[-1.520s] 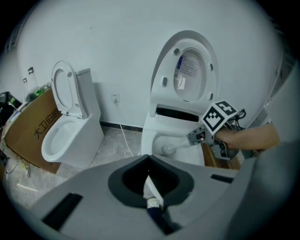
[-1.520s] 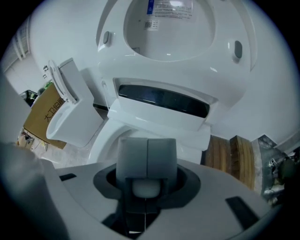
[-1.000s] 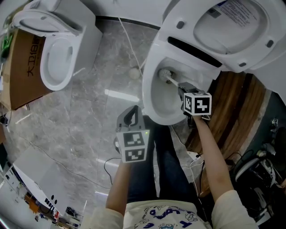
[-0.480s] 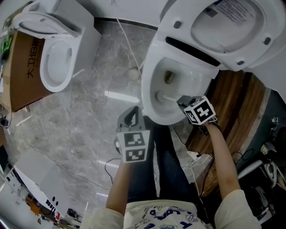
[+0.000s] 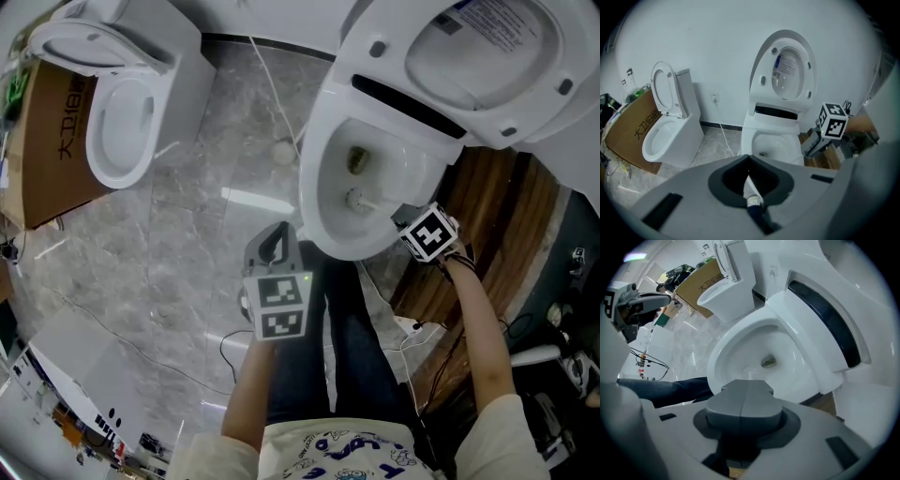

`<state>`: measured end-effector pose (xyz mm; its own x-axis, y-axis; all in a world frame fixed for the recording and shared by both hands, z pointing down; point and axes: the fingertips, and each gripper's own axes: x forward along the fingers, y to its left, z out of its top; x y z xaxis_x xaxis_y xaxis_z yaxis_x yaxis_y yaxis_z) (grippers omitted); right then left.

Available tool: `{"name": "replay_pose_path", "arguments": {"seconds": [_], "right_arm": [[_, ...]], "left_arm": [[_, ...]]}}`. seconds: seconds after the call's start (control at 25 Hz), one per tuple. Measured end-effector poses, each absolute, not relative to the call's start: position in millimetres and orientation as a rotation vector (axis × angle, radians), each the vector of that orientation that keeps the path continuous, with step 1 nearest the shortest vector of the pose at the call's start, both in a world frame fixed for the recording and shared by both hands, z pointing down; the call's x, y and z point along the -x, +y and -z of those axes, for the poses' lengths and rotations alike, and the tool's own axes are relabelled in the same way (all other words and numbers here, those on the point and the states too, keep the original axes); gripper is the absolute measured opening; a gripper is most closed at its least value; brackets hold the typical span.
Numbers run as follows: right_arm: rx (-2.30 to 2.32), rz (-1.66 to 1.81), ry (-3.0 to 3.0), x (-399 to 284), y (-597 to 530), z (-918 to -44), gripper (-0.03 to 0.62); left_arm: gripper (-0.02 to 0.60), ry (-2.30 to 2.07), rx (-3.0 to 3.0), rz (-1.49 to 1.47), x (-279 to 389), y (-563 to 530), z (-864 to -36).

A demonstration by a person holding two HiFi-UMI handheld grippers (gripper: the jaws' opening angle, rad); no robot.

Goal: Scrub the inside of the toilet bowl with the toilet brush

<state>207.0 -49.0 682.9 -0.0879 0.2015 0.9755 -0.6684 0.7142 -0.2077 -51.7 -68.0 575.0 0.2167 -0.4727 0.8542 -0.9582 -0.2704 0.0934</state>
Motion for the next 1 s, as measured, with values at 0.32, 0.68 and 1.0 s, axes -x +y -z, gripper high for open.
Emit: {"name": "replay_pose_path", "arguments": {"seconds": [0.32,0.68,1.0], "right_arm": [[-0.597,-0.295,-1.432,-237,-94,-687,0.170],[-0.541,-0.091,-1.360,-234,-73,-685,0.170],[-0.462,-0.158,-1.323,-215,-28,-670,0.170]], "left_arm": [[0.002,-1.332,-1.848,-0.965,55,-69,-574],[0.002,-1.334,-1.846,-0.967,58,-67,-573],[0.002,-1.341,-1.838,-0.967,65,-62,-573]]}}
